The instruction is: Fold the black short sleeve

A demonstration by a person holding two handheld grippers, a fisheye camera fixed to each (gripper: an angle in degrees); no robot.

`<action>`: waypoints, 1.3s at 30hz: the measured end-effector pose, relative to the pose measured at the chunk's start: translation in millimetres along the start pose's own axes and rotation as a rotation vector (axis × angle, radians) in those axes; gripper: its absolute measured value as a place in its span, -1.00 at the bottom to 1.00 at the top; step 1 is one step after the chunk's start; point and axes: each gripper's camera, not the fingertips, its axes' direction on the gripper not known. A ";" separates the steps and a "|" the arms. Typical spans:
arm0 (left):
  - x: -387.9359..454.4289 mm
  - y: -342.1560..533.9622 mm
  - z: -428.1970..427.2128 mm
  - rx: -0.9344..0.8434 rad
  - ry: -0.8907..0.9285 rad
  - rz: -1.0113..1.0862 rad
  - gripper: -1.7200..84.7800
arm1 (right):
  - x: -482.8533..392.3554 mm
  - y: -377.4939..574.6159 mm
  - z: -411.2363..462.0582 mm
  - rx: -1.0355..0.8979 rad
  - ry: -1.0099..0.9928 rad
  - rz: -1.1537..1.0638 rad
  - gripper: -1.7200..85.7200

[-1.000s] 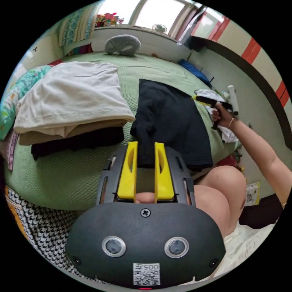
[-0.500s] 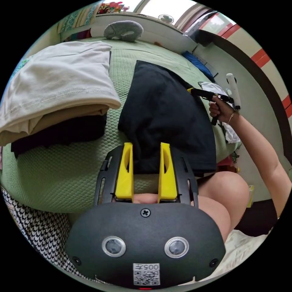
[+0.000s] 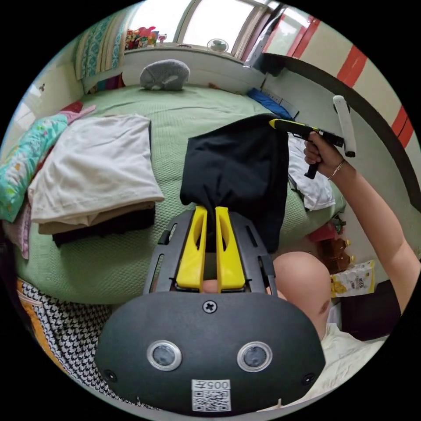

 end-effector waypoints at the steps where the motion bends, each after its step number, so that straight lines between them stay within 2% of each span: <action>1: 0.9 2.1 -14.2 0.019 -0.003 0.011 -0.86 | -5.5 -6.8 -15.5 0.023 -0.006 -0.002 -0.97; 11: -33.9 22.0 -149.0 0.195 -0.015 -0.012 -0.85 | -86.5 -82.8 -111.9 0.192 -0.006 -0.114 -0.99; 18: -83.4 20.1 -231.0 0.284 -0.108 -0.069 -0.85 | -170.6 -170.8 -121.1 0.298 -0.065 -0.178 -0.98; 21: -115.0 9.9 -232.1 0.253 -0.193 -0.132 -0.85 | -205.2 -211.1 -79.3 0.236 -0.110 -0.133 -0.91; 23: -147.3 -0.2 -206.8 0.189 -0.237 -0.195 -0.85 | -228.5 -227.9 -25.4 0.026 -0.152 -0.075 -0.79; 26: -176.4 -3.7 -171.7 0.076 -0.310 -0.222 -0.85 | -257.7 -204.6 12.1 -0.076 -0.197 -0.112 -0.76; 31: -189.2 -2.6 -182.1 0.092 -0.280 -0.181 -0.85 | -285.6 -119.0 25.5 -0.183 -0.352 -0.290 -0.72; 36: -194.6 -10.0 -190.1 0.050 -0.286 -0.144 -0.85 | -288.0 -49.7 6.7 -0.162 -0.473 -0.259 -0.71; 39: -198.1 -11.7 -195.7 0.047 -0.273 -0.153 -0.85 | -307.1 -24.1 -15.6 -0.093 -0.437 -0.413 -0.70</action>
